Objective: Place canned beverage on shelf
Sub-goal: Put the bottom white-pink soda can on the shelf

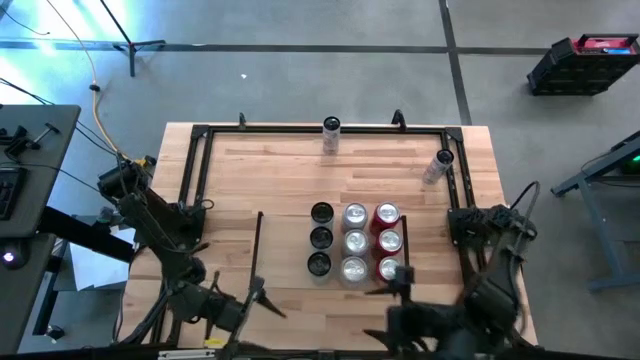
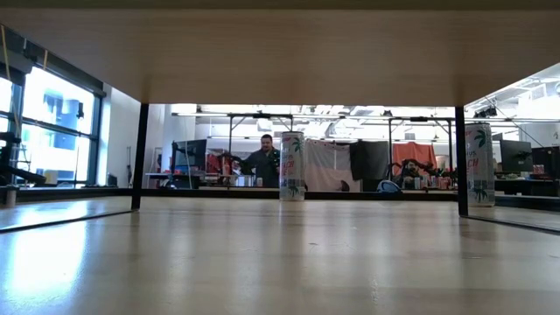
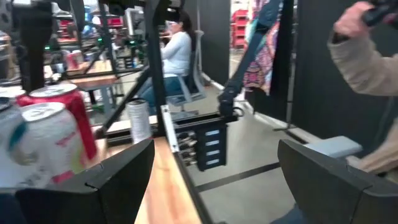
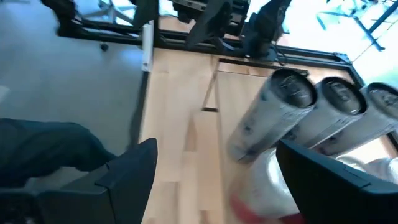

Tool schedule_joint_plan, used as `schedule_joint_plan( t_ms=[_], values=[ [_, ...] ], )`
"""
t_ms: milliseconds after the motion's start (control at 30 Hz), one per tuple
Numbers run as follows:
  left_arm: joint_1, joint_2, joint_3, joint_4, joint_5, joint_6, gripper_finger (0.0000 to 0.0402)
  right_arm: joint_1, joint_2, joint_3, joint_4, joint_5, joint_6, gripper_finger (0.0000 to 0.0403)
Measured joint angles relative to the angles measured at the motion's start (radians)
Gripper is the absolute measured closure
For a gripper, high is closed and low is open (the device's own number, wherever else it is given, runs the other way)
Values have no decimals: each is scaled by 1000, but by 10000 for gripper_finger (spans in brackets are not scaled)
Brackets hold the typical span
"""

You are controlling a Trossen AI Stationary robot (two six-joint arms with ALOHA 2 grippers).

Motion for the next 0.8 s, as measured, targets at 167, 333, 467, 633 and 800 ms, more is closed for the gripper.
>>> schedule_joint_plan(
  t_ms=[167, 333, 467, 633, 800],
  values=[
    [-67, 0, 0, 20, -21, 6, 71, 101, 0, 0, -4, 62, 106, 89],
    [-130, 0, 0, 51, -33, 43, 71, 199, 2, 0, -126, 155, 306, 89],
    [-151, 0, 0, 40, -34, 86, 71, 260, 20, -4, -311, 215, 620, 89],
    [-151, 0, 0, 31, -34, 87, 71, 298, 13, -31, -308, 198, 679, 89],
    [-144, 0, 0, 15, -34, 87, 71, 301, -9, -80, -300, 187, 669, 89]
  ],
)
